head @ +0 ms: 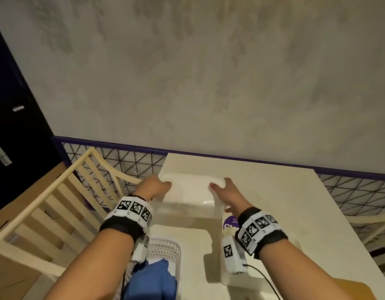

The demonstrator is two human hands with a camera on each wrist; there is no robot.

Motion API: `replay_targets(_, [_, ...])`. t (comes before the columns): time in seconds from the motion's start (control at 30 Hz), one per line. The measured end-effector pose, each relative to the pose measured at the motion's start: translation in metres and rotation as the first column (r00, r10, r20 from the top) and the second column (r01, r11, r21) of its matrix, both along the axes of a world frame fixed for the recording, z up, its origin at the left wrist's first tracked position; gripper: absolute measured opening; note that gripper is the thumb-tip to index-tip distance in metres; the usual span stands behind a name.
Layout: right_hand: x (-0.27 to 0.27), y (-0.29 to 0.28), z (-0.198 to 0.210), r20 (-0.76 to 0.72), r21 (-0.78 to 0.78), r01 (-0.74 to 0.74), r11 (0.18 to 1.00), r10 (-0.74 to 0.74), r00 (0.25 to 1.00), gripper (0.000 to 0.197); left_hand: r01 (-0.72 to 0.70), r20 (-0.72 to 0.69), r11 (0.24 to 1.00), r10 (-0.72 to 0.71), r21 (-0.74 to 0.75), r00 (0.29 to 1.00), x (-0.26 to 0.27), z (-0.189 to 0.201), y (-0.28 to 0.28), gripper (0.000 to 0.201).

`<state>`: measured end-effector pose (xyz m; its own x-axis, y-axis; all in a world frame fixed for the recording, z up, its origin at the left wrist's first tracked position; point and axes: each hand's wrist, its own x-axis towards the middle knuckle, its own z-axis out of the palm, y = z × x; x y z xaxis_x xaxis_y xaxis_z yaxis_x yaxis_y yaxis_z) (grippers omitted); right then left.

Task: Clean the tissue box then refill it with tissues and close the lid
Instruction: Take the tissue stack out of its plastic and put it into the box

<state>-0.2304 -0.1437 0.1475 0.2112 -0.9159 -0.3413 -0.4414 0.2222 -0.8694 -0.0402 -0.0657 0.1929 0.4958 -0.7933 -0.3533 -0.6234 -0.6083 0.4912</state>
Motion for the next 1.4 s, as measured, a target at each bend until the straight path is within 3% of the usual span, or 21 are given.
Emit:
replay_targets(0.17, [-0.087,0.031,0.075,-0.167,-0.32,-0.12,0.94,0.069,0.984,0.065,0.093,0.176,0.98,-0.061,-0.177,0.982,-0.054,0.054,0.03,0.052])
replay_targets(0.33, [-0.177,0.091,0.093,-0.3,-0.453,-0.184,0.872,0.046,0.953,0.066,0.154,0.175,0.966,-0.119,-0.207,0.977,-0.135,0.059,0.093,0.062])
replay_targets(0.43, [-0.218,0.131,0.064,-0.337,-0.398,-0.203,0.895,0.064,0.939,0.067,0.141,0.069,0.968,-0.13,-0.209,0.989,-0.176,0.037,0.132,0.056])
replay_targets(0.57, [-0.251,0.173,-0.014,-0.327,-0.249,-0.216,0.944,0.128,0.936,0.065,0.098,-0.049,0.993,-0.101,-0.066,0.994,-0.21,-0.041,0.165,0.052])
replay_targets(0.77, [-0.264,0.203,-0.114,-0.325,-0.132,-0.162,0.978,0.112,0.939,0.065,0.064,-0.062,0.997,-0.062,0.034,0.996,-0.229,-0.133,0.19,0.048])
replay_targets(0.9, [-0.265,0.212,-0.128,-0.316,-0.139,-0.164,0.977,0.113,0.942,0.065,0.054,0.013,0.998,-0.053,-0.024,0.998,-0.228,-0.148,0.198,0.041])
replay_targets(1.03, [-0.272,0.209,-0.132,-0.402,-0.153,-0.218,0.964,0.141,0.905,0.076,0.064,-0.183,0.995,-0.077,-0.078,0.98,-0.212,-0.144,0.195,0.048])
replay_targets(1.07, [-0.273,0.212,-0.129,-0.469,-0.263,-0.256,0.93,0.108,0.876,0.077,0.08,-0.252,0.994,-0.096,-0.075,0.963,-0.206,-0.144,0.194,0.059])
replay_targets(1.1, [-0.271,0.216,-0.126,-0.546,-0.409,-0.343,0.846,0.075,0.835,0.073,0.114,-0.317,0.99,-0.136,-0.085,0.939,-0.2,-0.146,0.194,0.075])
replay_targets(1.13, [-0.268,0.221,-0.123,-0.61,-0.534,-0.47,0.703,0.065,0.79,0.063,0.165,-0.353,0.98,-0.195,-0.112,0.915,-0.196,-0.149,0.193,0.093])
replay_targets(1.17, [-0.263,0.225,-0.122,-0.66,-0.609,-0.599,0.52,0.086,0.746,0.049,0.245,-0.322,0.96,-0.277,-0.139,0.905,-0.193,-0.152,0.194,0.11])
replay_targets(1.23, [-0.253,0.231,-0.13,-0.749,-0.604,-0.769,0.208,0.182,0.637,0.029,0.502,-0.056,0.856,-0.511,-0.125,0.858,-0.192,-0.159,0.194,0.125])
replay_targets(1.3, [-0.246,0.23,-0.141,-0.814,-0.535,-0.84,0.095,0.21,0.542,0.024,0.711,0.218,0.7,-0.684,-0.073,0.696,-0.195,-0.169,0.192,0.12])
replay_targets(1.33, [-0.243,0.228,-0.146,-0.832,-0.517,-0.852,0.077,0.189,0.522,0.024,0.76,0.268,0.647,-0.724,-0.058,0.636,-0.198,-0.172,0.191,0.115])
replay_targets(1.4, [-0.24,0.226,-0.152,-0.845,-0.512,-0.857,0.067,0.139,0.516,0.026,0.798,0.297,0.6,-0.753,-0.057,0.587,-0.202,-0.181,0.191,0.104])
